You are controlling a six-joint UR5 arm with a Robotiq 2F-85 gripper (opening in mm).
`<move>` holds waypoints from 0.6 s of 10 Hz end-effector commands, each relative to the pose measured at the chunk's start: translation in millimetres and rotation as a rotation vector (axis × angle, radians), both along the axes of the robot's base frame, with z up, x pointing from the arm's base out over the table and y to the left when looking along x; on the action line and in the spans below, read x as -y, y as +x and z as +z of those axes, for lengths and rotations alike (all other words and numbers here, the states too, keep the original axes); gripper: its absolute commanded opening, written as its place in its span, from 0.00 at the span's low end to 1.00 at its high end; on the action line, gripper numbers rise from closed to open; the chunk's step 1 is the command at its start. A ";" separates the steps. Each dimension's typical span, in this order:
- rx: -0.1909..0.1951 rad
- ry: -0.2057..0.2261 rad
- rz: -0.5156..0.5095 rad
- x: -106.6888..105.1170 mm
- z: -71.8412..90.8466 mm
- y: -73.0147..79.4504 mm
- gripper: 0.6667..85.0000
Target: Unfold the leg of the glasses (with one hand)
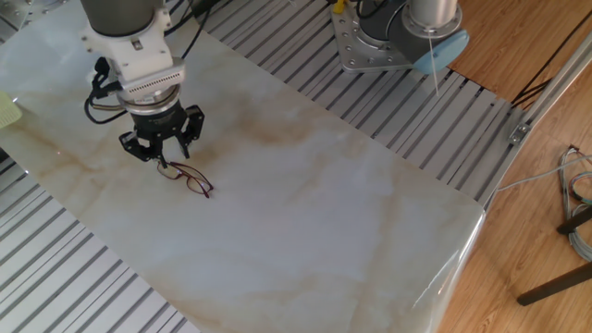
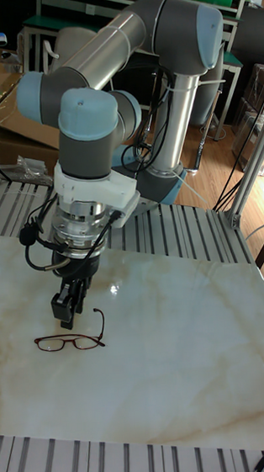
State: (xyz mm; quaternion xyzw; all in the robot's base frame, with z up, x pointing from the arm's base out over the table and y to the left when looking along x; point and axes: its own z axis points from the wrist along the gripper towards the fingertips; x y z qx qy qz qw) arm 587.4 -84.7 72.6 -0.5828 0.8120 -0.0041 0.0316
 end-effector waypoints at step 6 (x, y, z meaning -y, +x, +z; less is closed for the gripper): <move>0.010 -0.003 0.069 7.1 -20.2 -10.8 0.54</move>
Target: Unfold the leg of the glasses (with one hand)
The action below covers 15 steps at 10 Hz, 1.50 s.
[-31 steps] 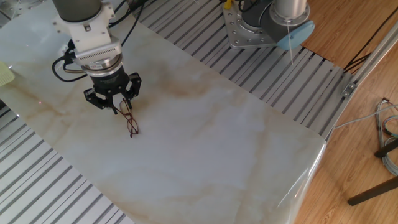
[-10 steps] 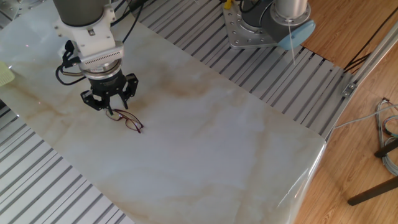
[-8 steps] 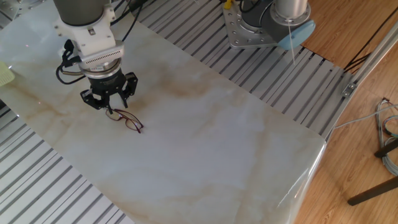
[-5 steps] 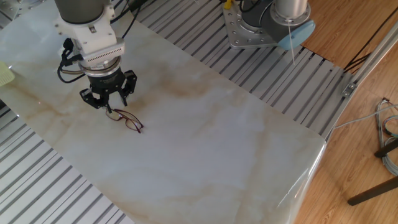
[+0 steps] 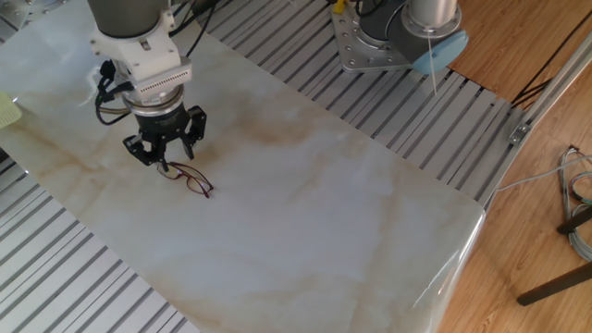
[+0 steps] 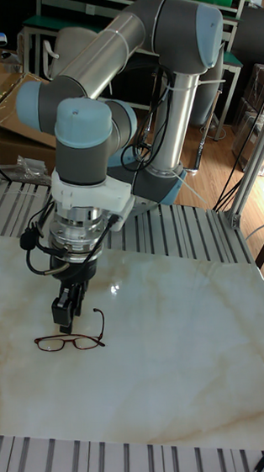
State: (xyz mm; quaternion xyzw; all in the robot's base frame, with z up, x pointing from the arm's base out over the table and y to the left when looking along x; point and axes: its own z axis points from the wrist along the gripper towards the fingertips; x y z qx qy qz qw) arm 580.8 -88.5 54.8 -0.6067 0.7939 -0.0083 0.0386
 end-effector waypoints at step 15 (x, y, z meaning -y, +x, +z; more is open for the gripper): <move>0.021 -0.010 0.050 -6.3 -5.3 0.5 0.54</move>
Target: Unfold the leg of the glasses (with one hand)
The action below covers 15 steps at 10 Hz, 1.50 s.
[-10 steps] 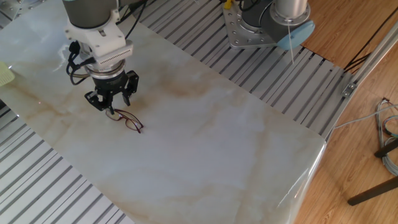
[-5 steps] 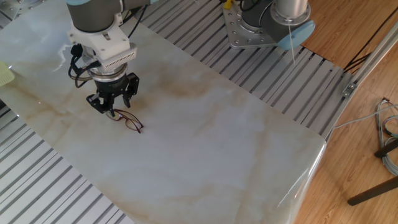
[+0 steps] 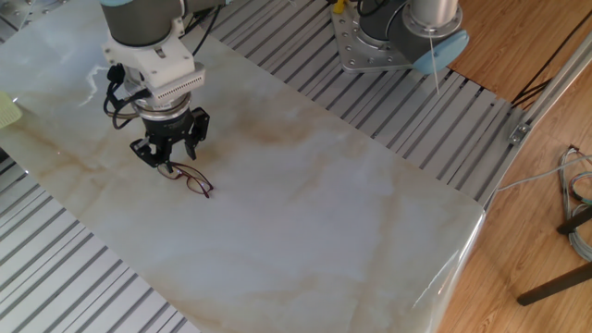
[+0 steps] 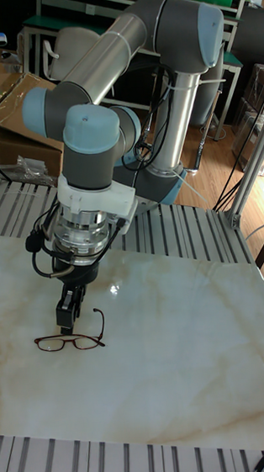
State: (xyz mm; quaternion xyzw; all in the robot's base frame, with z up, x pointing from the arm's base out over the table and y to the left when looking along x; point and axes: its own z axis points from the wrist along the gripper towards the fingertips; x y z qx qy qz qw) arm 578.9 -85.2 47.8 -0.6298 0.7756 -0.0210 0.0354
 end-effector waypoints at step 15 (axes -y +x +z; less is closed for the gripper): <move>0.011 0.044 0.024 -15.6 -3.0 3.1 0.54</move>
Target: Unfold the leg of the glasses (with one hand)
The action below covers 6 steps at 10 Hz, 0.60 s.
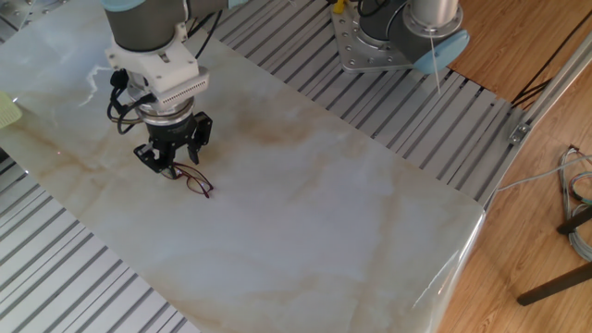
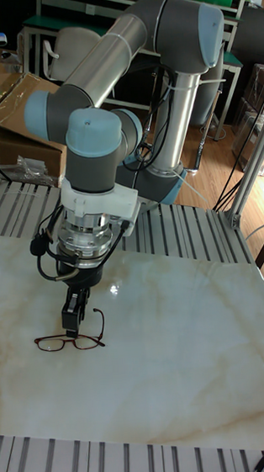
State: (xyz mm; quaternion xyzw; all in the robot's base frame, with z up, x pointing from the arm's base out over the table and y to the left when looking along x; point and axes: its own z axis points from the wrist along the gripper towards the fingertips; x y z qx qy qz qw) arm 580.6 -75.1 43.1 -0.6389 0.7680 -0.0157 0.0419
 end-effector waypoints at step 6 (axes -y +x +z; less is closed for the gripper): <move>0.025 0.008 0.005 -1.0 -15.6 8.0 0.54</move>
